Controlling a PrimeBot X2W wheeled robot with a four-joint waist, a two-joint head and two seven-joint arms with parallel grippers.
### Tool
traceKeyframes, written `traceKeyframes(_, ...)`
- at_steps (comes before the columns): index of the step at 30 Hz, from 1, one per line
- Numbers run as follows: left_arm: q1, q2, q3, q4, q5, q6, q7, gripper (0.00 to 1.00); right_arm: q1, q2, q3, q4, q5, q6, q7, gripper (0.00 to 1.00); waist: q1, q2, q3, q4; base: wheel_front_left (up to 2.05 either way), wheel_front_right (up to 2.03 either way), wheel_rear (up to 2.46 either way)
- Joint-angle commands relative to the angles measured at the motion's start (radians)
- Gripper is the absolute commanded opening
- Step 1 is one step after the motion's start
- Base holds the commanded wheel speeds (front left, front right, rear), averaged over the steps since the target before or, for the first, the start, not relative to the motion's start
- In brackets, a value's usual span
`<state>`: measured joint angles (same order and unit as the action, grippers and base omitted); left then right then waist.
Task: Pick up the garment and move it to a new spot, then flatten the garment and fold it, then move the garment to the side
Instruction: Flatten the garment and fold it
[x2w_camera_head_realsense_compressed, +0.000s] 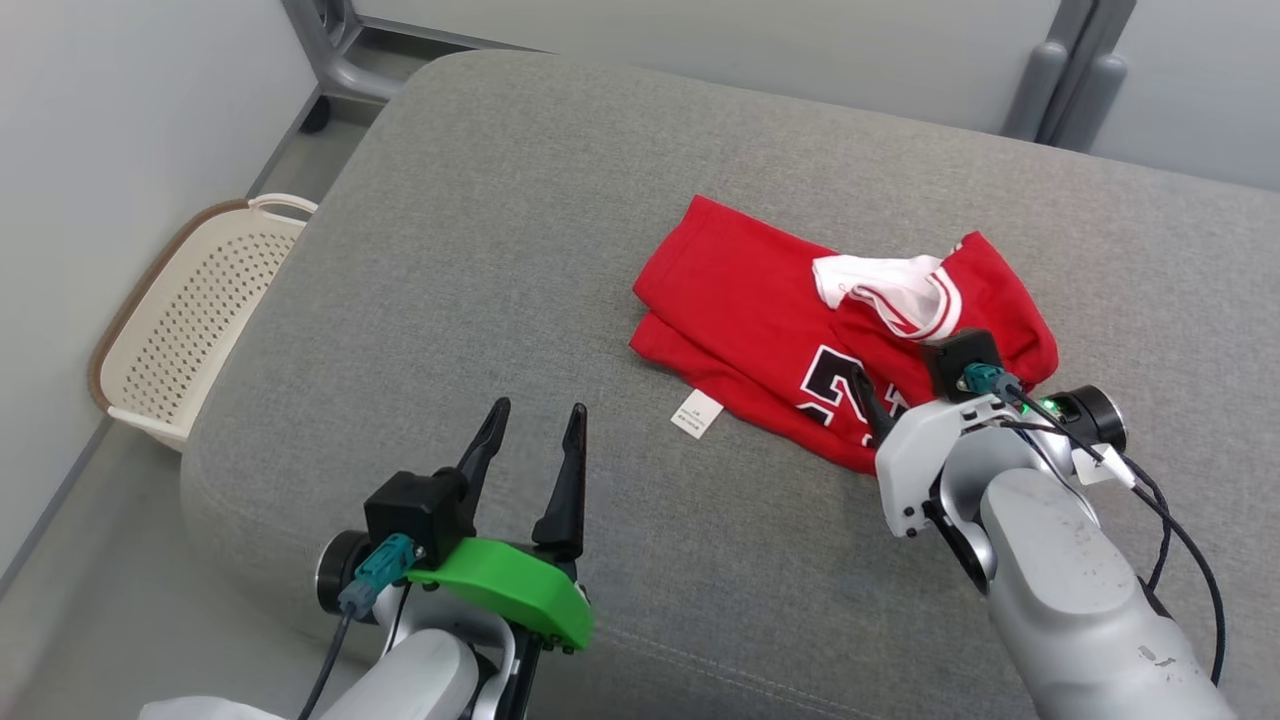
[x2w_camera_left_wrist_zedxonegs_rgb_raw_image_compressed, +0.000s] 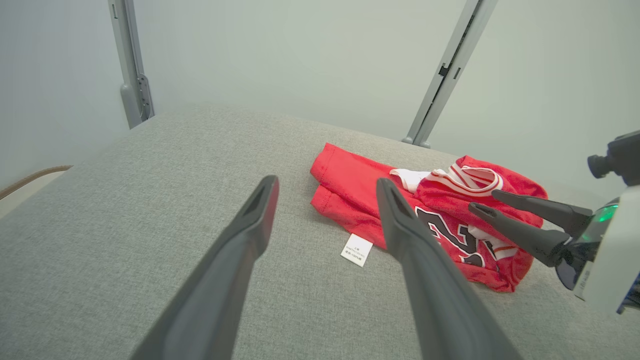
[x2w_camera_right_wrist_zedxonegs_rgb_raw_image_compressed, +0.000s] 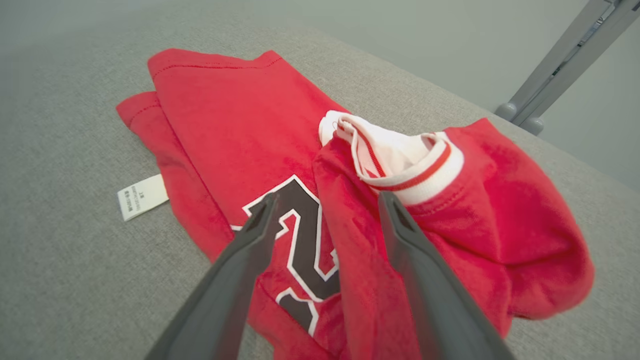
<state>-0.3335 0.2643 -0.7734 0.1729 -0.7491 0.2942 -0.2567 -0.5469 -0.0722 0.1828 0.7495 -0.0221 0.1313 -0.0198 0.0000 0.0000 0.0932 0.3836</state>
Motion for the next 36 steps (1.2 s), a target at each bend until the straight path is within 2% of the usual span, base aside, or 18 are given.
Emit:
traceKeyframes(1,0.017,0.007,0.008,-0.01,0.001,0.008,-0.003,1.0,-0.016,-0.005,-0.011,0.02,-0.02,-0.001,-0.006,1.0,0.0,0.0,0.002,0.025,0.0,0.0,0.0)
traceKeyframes(8,0.044,0.026,0.027,-0.067,-0.003,0.03,-0.005,1.0,-0.063,0.0,-0.094,0.155,-0.108,-0.001,-0.007,1.0,0.0,0.0,0.009,0.046,0.0,0.0,0.0)
traceKeyframes(9,0.047,0.029,0.03,-0.072,-0.004,0.032,-0.005,1.0,-0.07,0.0,-0.103,0.169,-0.117,-0.001,-0.009,0.88,0.0,0.0,0.01,0.048,0.0,0.0,0.0)
traceKeyframes(10,0.05,0.032,0.033,-0.076,-0.005,0.033,-0.005,1.0,-0.076,0.001,-0.114,0.179,-0.124,-0.001,-0.013,0.51,0.0,0.0,0.011,0.048,0.0,0.0,0.0)
traceKeyframes(11,0.054,0.035,0.037,-0.08,-0.006,0.034,-0.005,1.0,-0.081,0.002,-0.127,0.188,-0.131,-0.001,-0.021,0.39,0.0,0.0,0.012,0.047,0.0,0.0,0.0)
traceKeyframes(13,0.062,0.04,0.046,-0.087,-0.009,0.039,-0.006,1.0,-0.093,0.006,-0.152,0.199,-0.139,-0.001,-0.041,0.07,0.0,0.0,0.014,0.039,0.0,0.0,0.0)
traceKeyframes(14,0.066,0.043,0.051,-0.09,-0.009,0.043,-0.006,1.0,-0.097,0.007,-0.166,0.203,-0.139,-0.001,-0.055,0.0,0.0,0.0,0.013,0.032,0.0,0.0,0.0)
traceKeyframes(18,0.086,0.058,0.073,-0.102,-0.014,0.051,-0.007,1.0,-0.107,0.014,-0.229,0.21,-0.096,-0.001,-0.127,0.0,0.0,0.0,0.007,-0.005,0.0,0.0,0.0)
traceKeyframes(24,0.105,0.079,0.085,-0.125,-0.009,0.057,-0.008,1.0,-0.087,0.019,-0.318,0.207,0.101,-0.001,-0.222,0.0,0.0,0.0,-0.004,-0.081,0.0,0.0,0.0)
traceKeyframes(27,0.108,0.087,0.088,-0.132,-0.008,0.06,-0.005,1.0,-0.057,0.019,-0.365,0.195,0.172,-0.001,-0.24,0.0,0.0,0.0,-0.003,-0.121,0.0,0.0,0.0)
traceKeyframes(31,0.11,0.093,0.087,-0.141,-0.005,0.063,-0.001,1.0,-0.026,0.019,-0.419,0.175,0.207,-0.001,-0.247,0.0,0.0,0.0,0.0,-0.152,0.0,0.0,0.0)
traceKeyframes(36,0.111,0.102,0.083,-0.155,0.001,0.072,0.007,1.0,0.044,0.02,-0.495,0.088,0.264,-0.001,-0.247,0.0,0.0,0.0,0.001,-0.191,0.0,0.0,0.0)
